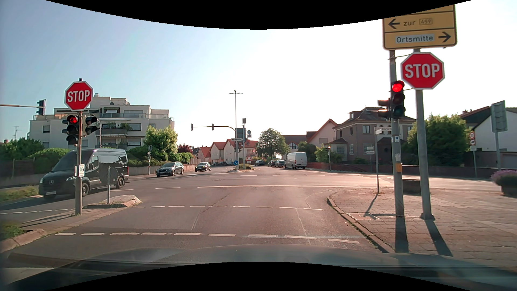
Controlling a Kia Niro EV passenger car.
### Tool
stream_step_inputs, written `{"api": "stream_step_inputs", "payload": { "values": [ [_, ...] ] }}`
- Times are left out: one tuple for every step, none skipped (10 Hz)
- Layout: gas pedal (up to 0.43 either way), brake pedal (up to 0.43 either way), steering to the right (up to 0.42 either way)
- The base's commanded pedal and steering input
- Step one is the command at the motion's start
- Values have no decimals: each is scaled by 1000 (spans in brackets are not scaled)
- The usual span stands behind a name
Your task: Follow the waypoints while adhering to traffic rules and regulations
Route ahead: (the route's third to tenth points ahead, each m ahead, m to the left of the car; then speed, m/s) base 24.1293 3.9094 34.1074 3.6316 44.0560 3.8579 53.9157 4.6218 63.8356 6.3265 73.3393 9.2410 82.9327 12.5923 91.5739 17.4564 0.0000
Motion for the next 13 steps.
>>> {"api": "stream_step_inputs", "payload": {
  "values": [
    [0, 238, -1],
    [0, 238, -1],
    [0, 238, -1],
    [0, 238, -1],
    [0, 238, -1],
    [0, 244, -1],
    [0, 238, -1],
    [0, 238, -1],
    [0, 238, -1],
    [0, 238, -1],
    [0, 238, -1],
    [0, 238, -1],
    [0, 244, -1]
  ]
}}
